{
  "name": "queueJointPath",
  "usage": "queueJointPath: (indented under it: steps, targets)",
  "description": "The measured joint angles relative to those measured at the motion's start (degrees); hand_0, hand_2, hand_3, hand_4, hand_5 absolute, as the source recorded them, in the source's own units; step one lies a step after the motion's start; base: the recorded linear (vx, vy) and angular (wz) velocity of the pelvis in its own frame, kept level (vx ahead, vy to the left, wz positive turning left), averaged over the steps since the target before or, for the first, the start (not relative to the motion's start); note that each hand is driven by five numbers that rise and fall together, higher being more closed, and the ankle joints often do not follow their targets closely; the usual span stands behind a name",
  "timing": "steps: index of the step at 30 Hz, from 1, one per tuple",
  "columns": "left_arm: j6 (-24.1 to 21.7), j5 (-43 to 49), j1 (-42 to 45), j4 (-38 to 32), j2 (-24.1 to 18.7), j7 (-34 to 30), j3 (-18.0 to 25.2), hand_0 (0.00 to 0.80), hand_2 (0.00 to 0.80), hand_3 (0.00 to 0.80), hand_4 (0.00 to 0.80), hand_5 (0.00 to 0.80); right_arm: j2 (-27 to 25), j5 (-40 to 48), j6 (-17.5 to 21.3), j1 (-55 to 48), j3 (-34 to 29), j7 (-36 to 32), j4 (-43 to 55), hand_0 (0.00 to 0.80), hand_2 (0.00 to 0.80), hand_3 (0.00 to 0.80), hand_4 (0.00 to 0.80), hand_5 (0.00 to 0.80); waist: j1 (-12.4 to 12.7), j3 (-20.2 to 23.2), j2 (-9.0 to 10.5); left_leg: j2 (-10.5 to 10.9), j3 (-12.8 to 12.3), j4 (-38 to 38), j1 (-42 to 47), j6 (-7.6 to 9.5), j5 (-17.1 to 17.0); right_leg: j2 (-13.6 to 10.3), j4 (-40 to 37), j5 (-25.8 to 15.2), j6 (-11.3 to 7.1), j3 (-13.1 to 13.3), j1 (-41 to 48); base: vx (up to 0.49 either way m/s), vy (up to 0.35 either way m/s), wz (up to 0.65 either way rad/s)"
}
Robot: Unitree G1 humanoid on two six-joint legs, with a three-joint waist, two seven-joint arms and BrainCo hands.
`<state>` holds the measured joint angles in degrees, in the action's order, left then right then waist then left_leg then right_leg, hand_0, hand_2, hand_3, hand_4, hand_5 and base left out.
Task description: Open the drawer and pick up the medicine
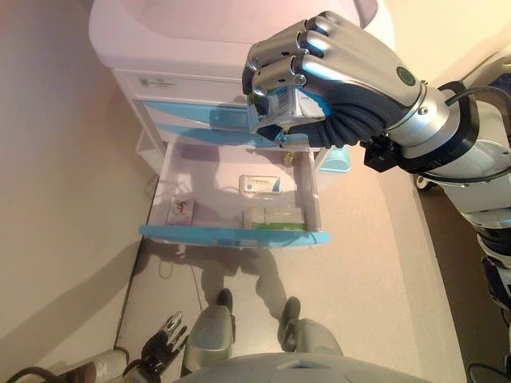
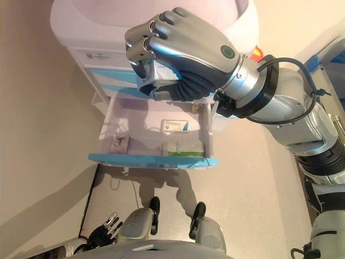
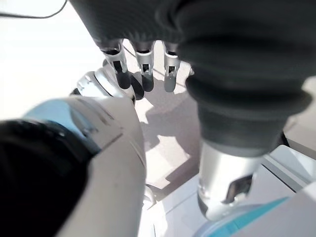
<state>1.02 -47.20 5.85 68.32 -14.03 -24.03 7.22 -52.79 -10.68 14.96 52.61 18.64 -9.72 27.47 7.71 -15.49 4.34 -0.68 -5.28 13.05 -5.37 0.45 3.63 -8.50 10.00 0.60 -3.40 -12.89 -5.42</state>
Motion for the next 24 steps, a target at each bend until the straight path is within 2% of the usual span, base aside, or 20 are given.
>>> queueJointPath:
  steps: [5, 8, 13, 18, 24]
  targets:
    - [0.0, 0.0, 0.0, 0.6, 0.0, 0.1, 0.2, 0.0, 0.0, 0.0, 0.0, 0.0, -0.5, -0.1, -0.5, 3.1, 0.0, 2.6, -2.0, 0.8, 0.8, 0.8, 0.8, 0.8, 0.0, 0.3, 0.28, 0.0, 0.0, -1.3, 1.9, -0.13, 0.1, 0.1, -0.6, 0.1, -0.1, -0.2, 1.7, 0.082, -0.007, -0.01]
    - [0.0, 0.0, 0.2, 0.7, 0.0, 0.2, 0.4, 0.0, 0.0, 0.0, 0.0, 0.0, -0.7, -0.3, -1.2, 4.2, 0.0, 4.9, -3.8, 0.8, 0.8, 0.8, 0.8, 0.8, 0.1, 1.9, 0.8, 0.0, 0.1, -1.4, 1.8, -0.15, 0.0, 0.1, -1.0, 0.1, -0.12, -0.3, 1.8, 0.072, -0.001, 0.03]
    - [0.0, 0.0, 1.6, 1.2, 0.0, 1.4, 0.6, 0.0, 0.0, 0.0, 0.0, 0.0, -0.8, -3.4, -3.3, 6.8, 0.6, 9.8, -10.5, 0.8, 0.8, 0.8, 0.8, 0.8, 0.8, 3.5, 1.85, 0.0, 0.4, -1.4, 1.9, -0.07, 0.0, 0.0, -1.0, 0.2, -0.19, -0.5, 2.0, 0.062, -0.001, 0.03]
    - [0.0, 0.0, 2.8, 1.0, -0.2, 2.3, 1.3, 0.0, 0.0, 0.0, 0.0, 0.0, -4.2, -13.0, -3.8, 12.2, 5.0, 15.8, -19.4, 0.8, 0.8, 0.8, 0.8, 0.8, 1.9, 3.5, 1.86, 0.7, 1.5, -1.4, 1.9, -0.25, -0.2, -0.4, -1.0, 0.3, -0.31, -2.0, 2.8, 0.029, 0.017, 0.14]
    - [0.1, 0.1, 3.6, 0.7, -0.3, 2.4, 1.6, 0.0, 0.0, 0.0, 0.0, 0.0, -7.0, -17.2, -4.6, 17.8, 13.3, 18.4, -26.2, 0.8, 0.8, 0.8, 0.8, 0.8, 3.1, 3.5, 1.88, 1.0, 2.0, -1.4, 1.8, 0.26, -0.6, -0.9, -1.1, 0.3, -0.46, -2.3, 2.9, 0.011, 0.038, 0.05]
